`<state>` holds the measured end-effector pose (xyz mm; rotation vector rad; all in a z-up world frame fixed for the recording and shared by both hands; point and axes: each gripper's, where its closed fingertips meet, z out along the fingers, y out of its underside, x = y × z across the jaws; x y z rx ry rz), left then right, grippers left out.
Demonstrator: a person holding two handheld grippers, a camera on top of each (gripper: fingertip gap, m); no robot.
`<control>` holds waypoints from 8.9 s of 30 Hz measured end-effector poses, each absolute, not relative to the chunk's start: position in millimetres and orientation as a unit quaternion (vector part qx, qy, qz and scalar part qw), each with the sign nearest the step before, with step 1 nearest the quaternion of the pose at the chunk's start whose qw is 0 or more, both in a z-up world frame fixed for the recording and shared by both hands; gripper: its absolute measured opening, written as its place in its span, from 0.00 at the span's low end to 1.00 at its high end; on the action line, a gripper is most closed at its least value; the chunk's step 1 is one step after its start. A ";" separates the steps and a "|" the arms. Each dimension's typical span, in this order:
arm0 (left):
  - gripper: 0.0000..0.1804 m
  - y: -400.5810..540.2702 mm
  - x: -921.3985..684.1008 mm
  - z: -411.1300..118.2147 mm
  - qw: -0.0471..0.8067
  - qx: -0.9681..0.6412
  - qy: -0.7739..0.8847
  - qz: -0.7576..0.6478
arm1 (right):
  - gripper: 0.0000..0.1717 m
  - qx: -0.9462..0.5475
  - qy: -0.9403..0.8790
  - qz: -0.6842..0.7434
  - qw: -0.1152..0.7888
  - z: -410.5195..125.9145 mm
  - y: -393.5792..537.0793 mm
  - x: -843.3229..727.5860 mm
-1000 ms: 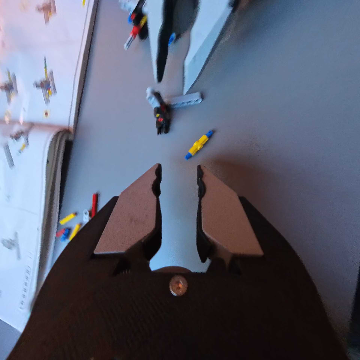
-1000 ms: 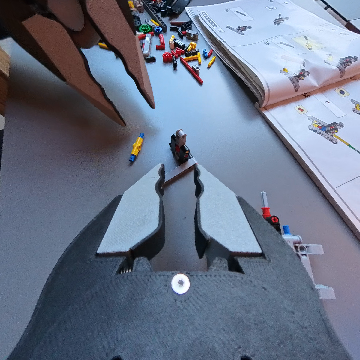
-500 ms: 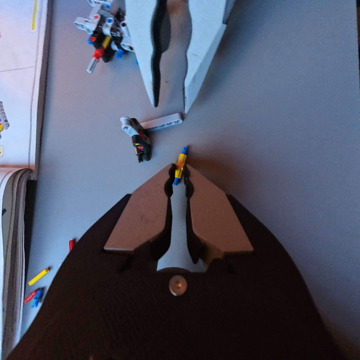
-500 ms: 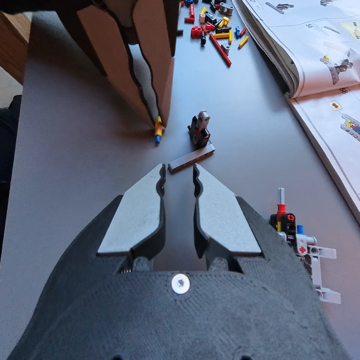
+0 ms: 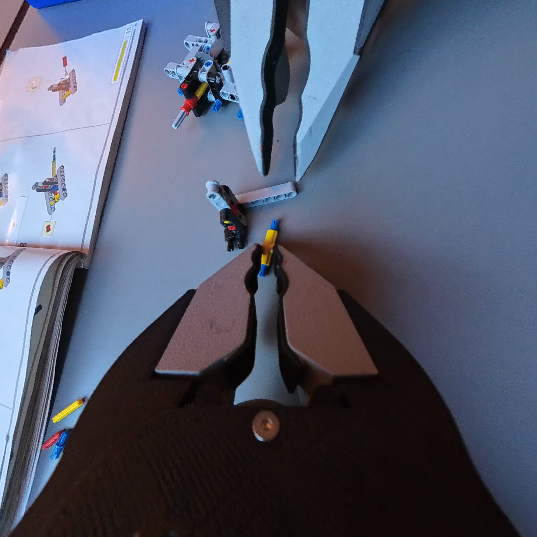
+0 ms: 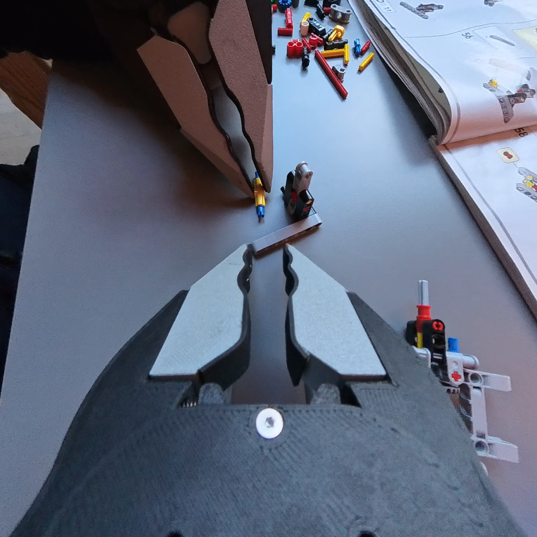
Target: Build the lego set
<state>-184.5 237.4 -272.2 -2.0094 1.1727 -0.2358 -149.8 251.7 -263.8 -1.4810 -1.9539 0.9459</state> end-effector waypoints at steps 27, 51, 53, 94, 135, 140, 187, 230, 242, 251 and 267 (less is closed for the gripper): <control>0.03 233.2 -166.2 -272.8 0.378 -0.805 0.440 -0.124 | 0.00 -0.508 -0.761 0.330 0.231 -273.1 233.7 -146.6; 0.03 229.0 -164.3 -272.5 0.391 -0.775 0.486 -0.103 | 0.02 -0.525 -0.748 0.327 0.241 -273.1 247.8 -145.2; 0.03 229.0 -164.2 -272.5 0.391 -0.775 0.486 -0.102 | 0.02 -0.527 -0.746 0.327 0.242 -272.8 248.9 -145.4; 0.03 234.9 -174.4 -272.9 0.385 -0.786 0.470 -0.116 | 0.07 -0.548 -0.707 0.321 0.310 -253.2 275.8 -145.7; 0.03 234.9 -174.5 -272.7 0.390 -0.782 0.474 -0.105 | 0.15 -0.546 -0.709 0.323 0.308 -258.4 274.8 -148.8; 0.03 234.9 -174.6 -272.8 0.388 -0.784 0.473 -0.109 | 0.16 -0.546 -0.708 0.328 0.306 -257.6 274.4 -148.5; 0.03 239.2 -161.1 -273.1 0.364 -0.759 0.515 -0.164 | 0.31 -0.569 -0.715 0.322 0.249 -274.1 255.0 -150.1; 0.02 240.0 -161.0 -273.4 0.371 -0.780 0.484 -0.141 | 0.31 -0.553 -0.729 0.316 0.252 -274.2 254.7 -151.9; 0.02 239.8 -155.8 -273.1 0.370 -0.784 0.484 -0.115 | 0.31 -0.561 -0.727 0.310 0.245 -274.3 253.9 -153.9; 0.02 239.4 -155.1 -272.2 0.367 -0.781 0.483 -0.153 | 0.31 -0.558 -0.725 0.318 0.249 -274.4 254.2 -154.3; 0.09 268.9 -241.5 -201.6 0.467 -0.798 0.347 -0.155 | 0.31 -0.546 -0.732 0.305 0.270 -273.2 263.1 -146.5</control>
